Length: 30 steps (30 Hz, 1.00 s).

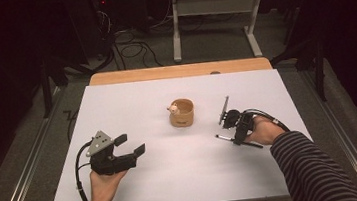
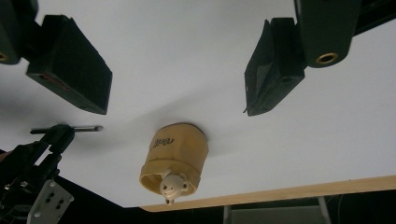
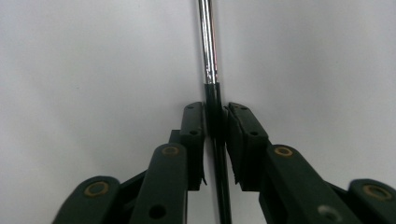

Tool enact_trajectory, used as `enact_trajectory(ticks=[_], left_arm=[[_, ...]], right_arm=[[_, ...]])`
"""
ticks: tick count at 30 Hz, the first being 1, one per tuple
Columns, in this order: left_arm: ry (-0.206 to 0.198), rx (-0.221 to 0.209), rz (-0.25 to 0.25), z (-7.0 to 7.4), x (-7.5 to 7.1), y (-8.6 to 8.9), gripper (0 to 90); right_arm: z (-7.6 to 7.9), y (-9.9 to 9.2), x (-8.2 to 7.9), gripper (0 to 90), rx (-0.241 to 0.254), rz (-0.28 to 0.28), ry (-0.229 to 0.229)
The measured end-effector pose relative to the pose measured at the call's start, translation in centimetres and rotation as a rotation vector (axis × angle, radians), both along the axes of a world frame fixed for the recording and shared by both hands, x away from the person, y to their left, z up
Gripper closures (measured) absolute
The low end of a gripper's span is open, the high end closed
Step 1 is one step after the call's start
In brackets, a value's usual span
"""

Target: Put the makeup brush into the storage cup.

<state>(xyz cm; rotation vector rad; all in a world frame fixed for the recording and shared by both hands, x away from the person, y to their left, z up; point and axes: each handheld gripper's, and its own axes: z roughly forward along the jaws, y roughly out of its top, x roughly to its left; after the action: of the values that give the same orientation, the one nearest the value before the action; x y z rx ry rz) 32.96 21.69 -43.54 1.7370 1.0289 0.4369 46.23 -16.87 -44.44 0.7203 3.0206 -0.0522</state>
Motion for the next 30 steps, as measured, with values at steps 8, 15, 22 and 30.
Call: enact_trajectory(ticks=[8, 15, 22, 30], left_arm=[[0.0, 0.0, -0.002, 0.0, 0.0, 0.0, 23.7], [0.003, 0.002, -0.003, 0.0, 0.0, 0.0, 23.8], [0.004, 0.004, -0.003, 0.0, 0.0, -0.1, 23.8], [0.004, 0.003, -0.004, 0.0, 0.0, -0.1, 24.0]], right_arm=[[0.0, 0.2, -0.1, 84.9, -0.001, -0.001, 0.005], [0.1, 0.0, -0.1, 85.8, -0.001, -0.006, 0.002], [0.9, -0.7, -0.2, 86.0, 0.039, -0.029, -0.015], [1.8, -1.2, -0.3, 86.0, 0.077, -0.041, -0.029]])
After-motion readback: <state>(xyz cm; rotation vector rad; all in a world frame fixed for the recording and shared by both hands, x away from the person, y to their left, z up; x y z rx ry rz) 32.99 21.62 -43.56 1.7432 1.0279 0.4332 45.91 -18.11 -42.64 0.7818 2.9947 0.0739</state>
